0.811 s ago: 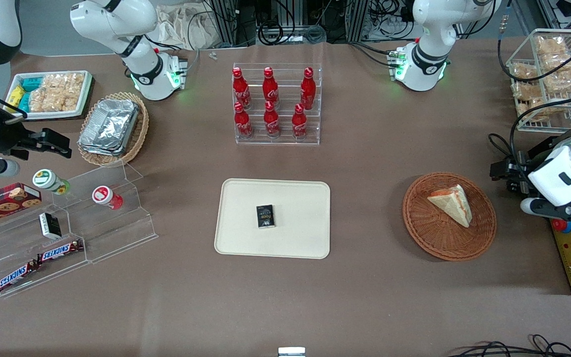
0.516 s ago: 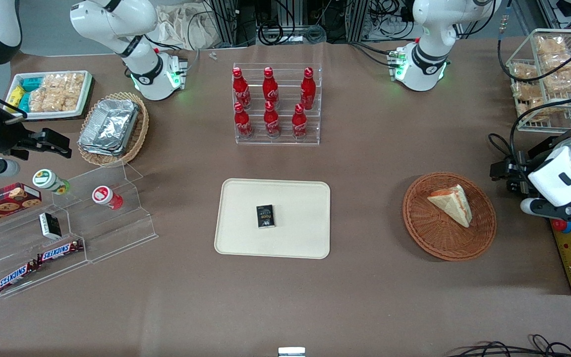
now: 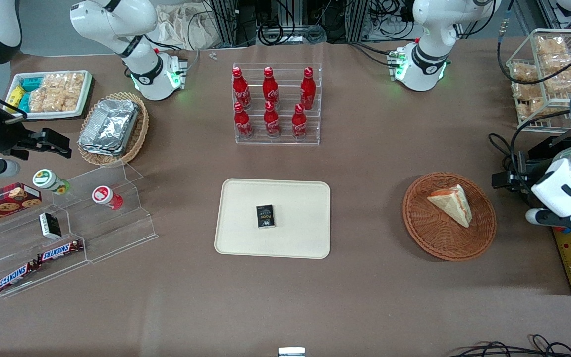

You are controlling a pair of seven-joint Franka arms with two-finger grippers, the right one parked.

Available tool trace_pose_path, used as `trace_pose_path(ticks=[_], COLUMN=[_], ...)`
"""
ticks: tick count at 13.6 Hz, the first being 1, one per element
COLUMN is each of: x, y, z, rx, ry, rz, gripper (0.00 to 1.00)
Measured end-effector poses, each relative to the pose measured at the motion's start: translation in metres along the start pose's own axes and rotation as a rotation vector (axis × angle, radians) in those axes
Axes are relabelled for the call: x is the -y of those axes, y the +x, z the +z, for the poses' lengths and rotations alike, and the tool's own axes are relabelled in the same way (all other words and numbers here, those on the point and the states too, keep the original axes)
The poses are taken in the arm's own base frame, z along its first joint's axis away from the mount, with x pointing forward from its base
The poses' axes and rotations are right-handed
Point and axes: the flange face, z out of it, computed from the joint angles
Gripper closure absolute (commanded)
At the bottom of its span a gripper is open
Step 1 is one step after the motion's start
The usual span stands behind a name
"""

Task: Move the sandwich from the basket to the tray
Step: 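Move the left gripper from rest toward the wicker basket, then lower the open left gripper over the triangular sandwich and close it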

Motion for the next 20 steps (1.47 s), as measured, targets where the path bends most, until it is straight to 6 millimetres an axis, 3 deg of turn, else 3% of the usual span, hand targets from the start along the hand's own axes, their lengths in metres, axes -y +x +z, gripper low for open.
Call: trace_pose_path(ticks=[6,11,15,20], x=[0.008,-0.006,-0.016,-0.015], y=[0.009,0.001,-0.016,-0.038], z=[0.083,0.163,0.212,0.251], rx=[-0.029,-0.073,-0.077,-0.069], ry=[-0.002,-0.029,-0.04,-0.042], rz=[-0.28,-0.603,-0.655,-0.66], gripper=[0.0,0.0,0.0,0.0])
